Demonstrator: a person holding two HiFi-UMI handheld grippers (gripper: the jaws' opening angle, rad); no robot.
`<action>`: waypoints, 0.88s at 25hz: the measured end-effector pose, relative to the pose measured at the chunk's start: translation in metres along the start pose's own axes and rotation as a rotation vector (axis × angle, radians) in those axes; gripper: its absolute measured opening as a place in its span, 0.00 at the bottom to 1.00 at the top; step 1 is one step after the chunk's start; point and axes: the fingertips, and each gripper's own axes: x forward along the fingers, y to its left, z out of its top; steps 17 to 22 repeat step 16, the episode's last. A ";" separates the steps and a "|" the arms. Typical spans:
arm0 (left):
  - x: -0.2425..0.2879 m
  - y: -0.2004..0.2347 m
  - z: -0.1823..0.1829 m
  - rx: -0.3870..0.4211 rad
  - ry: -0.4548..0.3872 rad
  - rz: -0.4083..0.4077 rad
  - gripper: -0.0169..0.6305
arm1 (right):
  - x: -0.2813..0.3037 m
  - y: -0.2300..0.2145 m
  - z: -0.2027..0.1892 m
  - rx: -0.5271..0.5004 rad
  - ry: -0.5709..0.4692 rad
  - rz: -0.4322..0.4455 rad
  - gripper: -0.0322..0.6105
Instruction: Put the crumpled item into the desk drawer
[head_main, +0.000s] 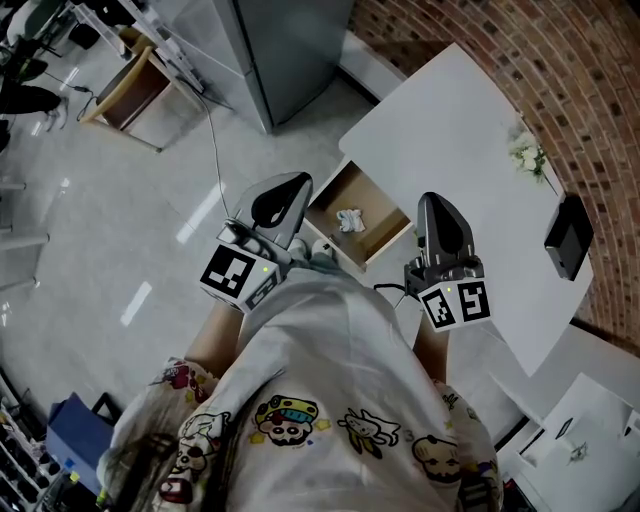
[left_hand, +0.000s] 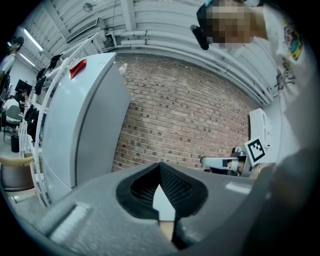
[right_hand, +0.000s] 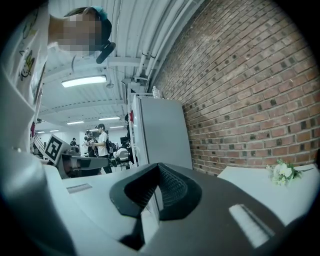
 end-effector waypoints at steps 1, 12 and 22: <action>0.000 0.000 0.000 -0.001 0.000 -0.002 0.02 | 0.000 0.001 0.000 -0.001 0.002 0.000 0.06; -0.002 0.003 0.001 -0.006 0.003 -0.010 0.02 | 0.005 0.007 0.002 -0.003 0.001 -0.004 0.06; -0.002 0.003 0.001 -0.005 0.001 -0.009 0.02 | 0.005 0.006 0.002 -0.002 -0.001 -0.006 0.06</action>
